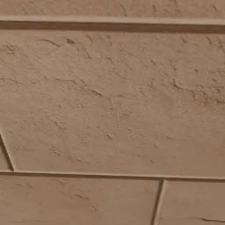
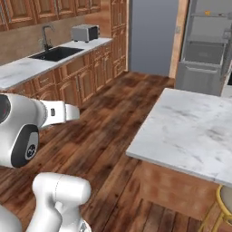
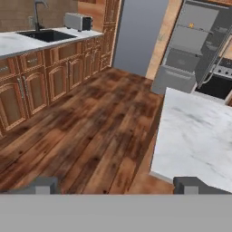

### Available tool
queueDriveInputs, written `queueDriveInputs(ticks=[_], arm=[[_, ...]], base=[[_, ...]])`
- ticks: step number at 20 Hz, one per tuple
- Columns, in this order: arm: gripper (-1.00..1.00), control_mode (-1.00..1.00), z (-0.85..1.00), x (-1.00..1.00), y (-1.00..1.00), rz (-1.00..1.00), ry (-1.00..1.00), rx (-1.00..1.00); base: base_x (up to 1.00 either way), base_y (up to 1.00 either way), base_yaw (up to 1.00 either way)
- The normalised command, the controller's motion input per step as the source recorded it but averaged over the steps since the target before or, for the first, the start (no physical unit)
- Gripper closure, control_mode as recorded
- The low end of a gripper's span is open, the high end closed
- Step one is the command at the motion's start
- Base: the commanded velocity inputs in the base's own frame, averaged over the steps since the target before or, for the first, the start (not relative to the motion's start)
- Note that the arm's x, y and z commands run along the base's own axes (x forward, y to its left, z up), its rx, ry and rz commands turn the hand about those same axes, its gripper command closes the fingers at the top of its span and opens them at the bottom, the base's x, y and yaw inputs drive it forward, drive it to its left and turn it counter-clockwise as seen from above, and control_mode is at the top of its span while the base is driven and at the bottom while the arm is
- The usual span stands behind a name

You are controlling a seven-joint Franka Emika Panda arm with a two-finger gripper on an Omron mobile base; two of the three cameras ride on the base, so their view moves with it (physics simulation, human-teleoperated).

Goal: Take the cheese, steak, and lemon wedge from the fridge and place them on the plate on the dining counter to create an appetizer plate.

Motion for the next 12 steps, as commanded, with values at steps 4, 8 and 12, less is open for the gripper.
queueDriveInputs(ticks=[4, 8, 12], arm=[[-1.00, 1.00, 0.00, 0.00, 0.00, 0.00, 0.00, 0.00], [-1.00, 1.00, 0.00, 0.00, 0.00, 0.00, 0.00, 0.00], [-1.00, 1.00, 0.00, 0.00, 0.00, 0.00, 0.00, 0.00]], base=[[0.70, 1.00, -0.05], [0.91, 1.00, -0.13], [1.00, 1.00, -0.17]])
